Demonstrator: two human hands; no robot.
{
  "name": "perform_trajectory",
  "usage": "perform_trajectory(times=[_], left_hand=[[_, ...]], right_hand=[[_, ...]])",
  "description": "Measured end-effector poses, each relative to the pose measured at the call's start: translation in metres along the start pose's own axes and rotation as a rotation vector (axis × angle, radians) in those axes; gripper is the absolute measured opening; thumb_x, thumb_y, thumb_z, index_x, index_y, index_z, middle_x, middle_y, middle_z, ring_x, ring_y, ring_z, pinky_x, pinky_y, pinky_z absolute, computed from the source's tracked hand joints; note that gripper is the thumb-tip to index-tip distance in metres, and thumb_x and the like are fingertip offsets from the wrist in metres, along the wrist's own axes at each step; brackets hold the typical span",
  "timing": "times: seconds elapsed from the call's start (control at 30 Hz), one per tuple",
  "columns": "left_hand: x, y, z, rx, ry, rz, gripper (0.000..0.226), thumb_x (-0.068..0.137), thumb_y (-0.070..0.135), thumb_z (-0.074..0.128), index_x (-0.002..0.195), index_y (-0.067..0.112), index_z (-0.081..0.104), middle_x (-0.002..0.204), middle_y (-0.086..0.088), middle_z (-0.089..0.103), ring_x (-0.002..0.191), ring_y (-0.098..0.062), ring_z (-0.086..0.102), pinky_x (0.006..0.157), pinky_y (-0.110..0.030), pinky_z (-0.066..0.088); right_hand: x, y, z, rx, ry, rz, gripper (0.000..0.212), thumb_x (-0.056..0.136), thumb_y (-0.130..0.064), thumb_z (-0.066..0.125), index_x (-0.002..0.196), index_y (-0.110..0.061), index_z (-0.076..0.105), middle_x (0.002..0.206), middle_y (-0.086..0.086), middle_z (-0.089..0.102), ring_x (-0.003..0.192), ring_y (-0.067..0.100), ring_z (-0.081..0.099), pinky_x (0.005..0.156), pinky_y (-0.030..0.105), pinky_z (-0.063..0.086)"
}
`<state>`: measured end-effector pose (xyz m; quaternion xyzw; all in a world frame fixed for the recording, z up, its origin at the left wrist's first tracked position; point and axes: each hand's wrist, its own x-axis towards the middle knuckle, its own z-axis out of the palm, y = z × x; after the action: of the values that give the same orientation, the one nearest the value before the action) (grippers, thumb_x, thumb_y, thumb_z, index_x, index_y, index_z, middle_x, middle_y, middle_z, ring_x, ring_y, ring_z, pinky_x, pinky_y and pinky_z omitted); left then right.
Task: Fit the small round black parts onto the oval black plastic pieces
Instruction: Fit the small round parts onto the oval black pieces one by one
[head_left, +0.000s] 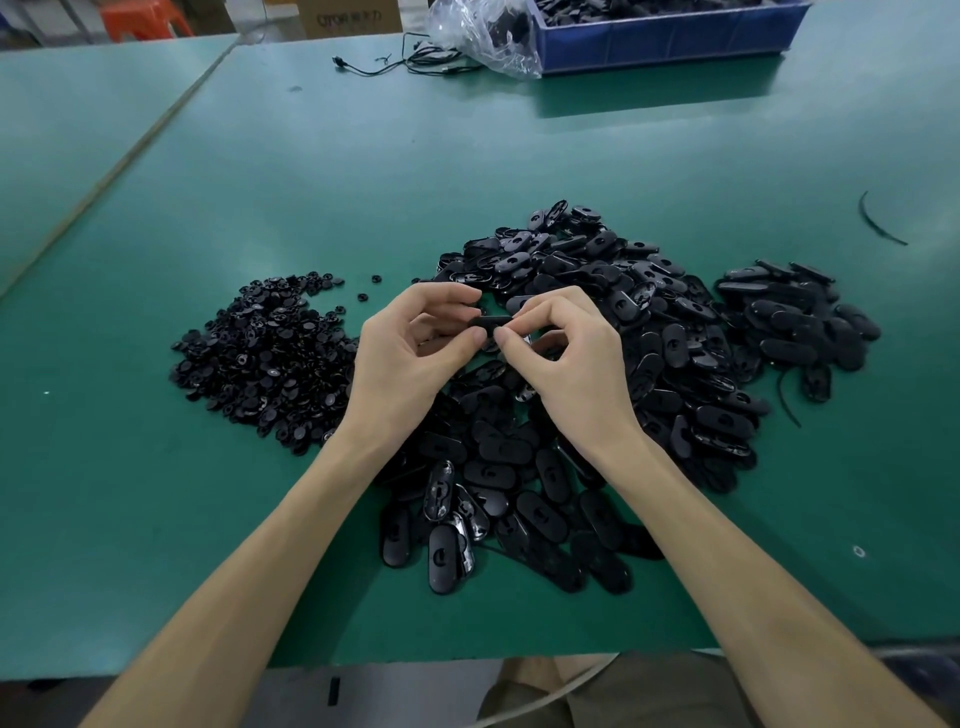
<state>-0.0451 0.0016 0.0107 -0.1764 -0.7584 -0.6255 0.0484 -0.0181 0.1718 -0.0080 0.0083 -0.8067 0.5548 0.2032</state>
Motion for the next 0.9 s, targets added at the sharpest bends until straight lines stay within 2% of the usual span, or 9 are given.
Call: perform_trajectory(times=[0.23,0.37,0.5,0.57,0.73,0.8,0.9], left_hand=[[0.0003,0.0009,0.0004,-0.032,-0.019,-0.009,0.031,0.088,0.0,0.078,0.117,0.008,0.071,0.101,-0.009,0.072,0.087,-0.008,0.069,0.085,-0.018,0.054],[0.0026,-0.001,-0.0015,-0.096,-0.022,-0.037,0.031,0.089,0.002,0.078,0.118,0.01,0.072,0.099,-0.001,0.071,0.089,-0.014,0.071,0.089,-0.024,0.057],[0.0047,-0.003,-0.0037,-0.234,-0.058,-0.104,0.029,0.092,0.0,0.074,0.12,0.008,0.071,0.102,-0.016,0.069,0.097,-0.026,0.074,0.095,-0.035,0.059],[0.005,-0.0044,-0.0039,-0.294,-0.09,-0.141,0.027,0.094,-0.002,0.07,0.12,0.005,0.071,0.101,-0.012,0.071,0.099,-0.025,0.073,0.096,-0.036,0.058],[0.0052,-0.0066,-0.0048,-0.329,-0.133,-0.182,0.024,0.097,-0.002,0.066,0.121,0.0,0.069,0.117,-0.024,0.07,0.109,-0.031,0.071,0.098,-0.036,0.057],[0.0048,-0.0071,-0.0034,-0.323,-0.14,-0.19,0.024,0.097,-0.003,0.066,0.121,-0.002,0.069,0.117,-0.023,0.071,0.112,-0.033,0.071,0.097,-0.035,0.058],[0.0048,-0.0075,-0.0029,-0.305,-0.142,-0.199,0.024,0.097,-0.003,0.066,0.121,-0.005,0.068,0.115,-0.017,0.074,0.107,-0.028,0.073,0.092,-0.031,0.059]], right_hand=[[0.0004,0.001,0.0,0.002,0.004,-0.013,0.01,0.09,-0.013,0.081,0.084,-0.012,0.073,0.103,-0.002,0.065,0.101,0.009,0.064,0.077,0.027,0.054],[0.001,0.0001,-0.0021,0.054,0.03,0.036,0.017,0.088,-0.021,0.084,0.091,-0.02,0.068,0.099,-0.006,0.068,0.094,0.006,0.065,0.075,0.017,0.05],[0.0013,-0.0025,-0.004,0.164,0.002,0.079,0.022,0.087,-0.025,0.085,0.102,-0.02,0.069,0.095,-0.007,0.073,0.091,0.012,0.07,0.085,0.04,0.058],[0.0012,-0.0028,-0.0039,0.146,-0.015,0.065,0.018,0.088,-0.026,0.084,0.1,-0.023,0.071,0.091,-0.008,0.074,0.088,0.013,0.07,0.085,0.046,0.058],[0.0005,-0.0019,-0.0028,0.155,-0.028,0.043,0.012,0.09,-0.022,0.082,0.1,-0.023,0.074,0.091,-0.01,0.075,0.087,0.012,0.072,0.084,0.048,0.059],[0.0003,-0.0015,-0.0023,0.17,-0.035,0.046,0.012,0.092,-0.021,0.081,0.102,-0.022,0.076,0.092,-0.009,0.077,0.089,0.014,0.073,0.086,0.05,0.06],[0.0002,-0.0005,-0.0023,0.175,-0.04,0.051,0.012,0.093,-0.02,0.079,0.105,-0.02,0.077,0.094,-0.006,0.078,0.09,0.015,0.075,0.088,0.05,0.061]])
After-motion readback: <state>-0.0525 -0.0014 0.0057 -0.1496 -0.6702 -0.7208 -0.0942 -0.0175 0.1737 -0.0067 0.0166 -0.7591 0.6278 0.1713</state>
